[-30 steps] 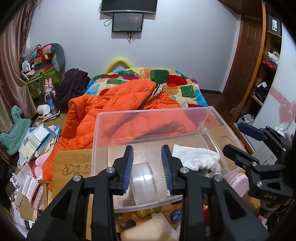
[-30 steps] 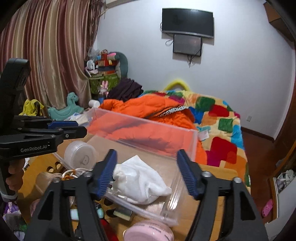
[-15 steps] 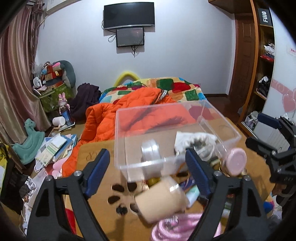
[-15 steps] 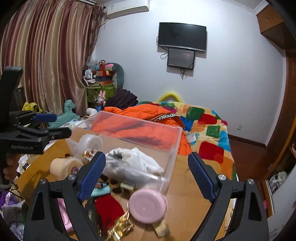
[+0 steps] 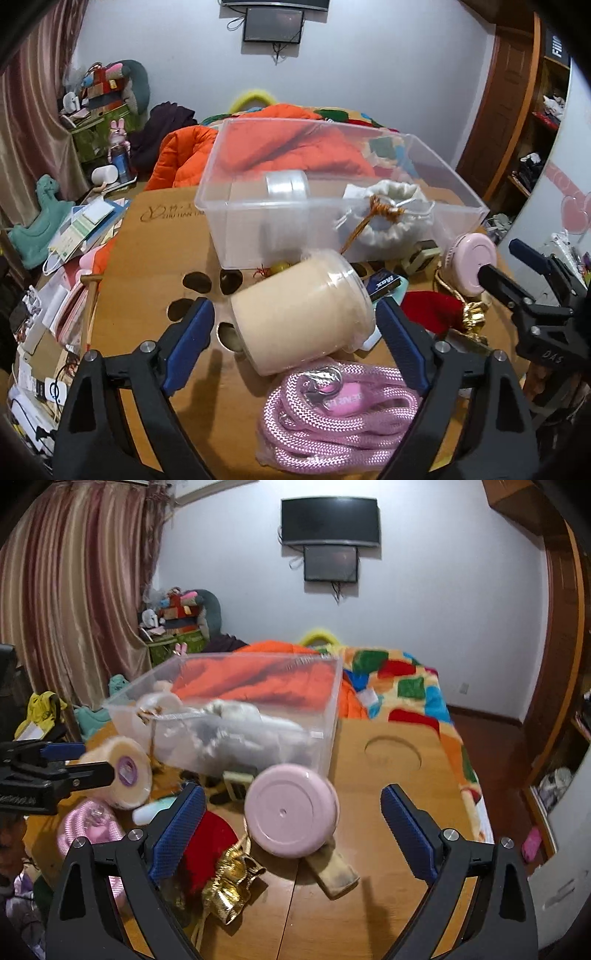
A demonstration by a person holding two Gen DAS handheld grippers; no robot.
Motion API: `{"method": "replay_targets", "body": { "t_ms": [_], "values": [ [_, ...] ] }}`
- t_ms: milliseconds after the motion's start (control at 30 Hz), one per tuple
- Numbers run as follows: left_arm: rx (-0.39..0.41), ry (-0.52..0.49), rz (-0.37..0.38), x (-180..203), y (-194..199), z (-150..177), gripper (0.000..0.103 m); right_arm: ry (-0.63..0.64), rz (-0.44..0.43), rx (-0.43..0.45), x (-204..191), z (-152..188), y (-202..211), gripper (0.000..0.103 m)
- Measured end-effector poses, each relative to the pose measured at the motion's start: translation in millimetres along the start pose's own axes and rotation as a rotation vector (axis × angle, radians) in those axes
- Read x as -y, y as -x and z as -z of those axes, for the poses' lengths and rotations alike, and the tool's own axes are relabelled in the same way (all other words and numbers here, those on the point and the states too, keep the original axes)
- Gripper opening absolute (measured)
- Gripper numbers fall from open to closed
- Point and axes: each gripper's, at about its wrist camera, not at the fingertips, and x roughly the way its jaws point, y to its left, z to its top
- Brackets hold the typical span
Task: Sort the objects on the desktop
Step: 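Grasp the cream jar with the left tool while the right grasps the pink compact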
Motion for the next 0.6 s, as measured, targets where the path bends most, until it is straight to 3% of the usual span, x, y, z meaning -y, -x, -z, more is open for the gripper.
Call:
{"method": "replay_targets", "body": {
  "t_ms": [400, 467, 600],
  "values": [
    [-0.017, 0.043, -0.028, 4, -25, 0, 0.089, 0.007, 0.028, -0.074, 2, 3, -31, 0.094],
    [-0.011, 0.066, -0.014, 1, -26, 1, 0.084, 0.001, 0.023, -0.078, 3, 3, -32, 0.093],
    [0.013, 0.092, 0.002, -4, -25, 3, 0.083, -0.026, -0.012, -0.100, 8, 4, -36, 0.080]
  ]
}}
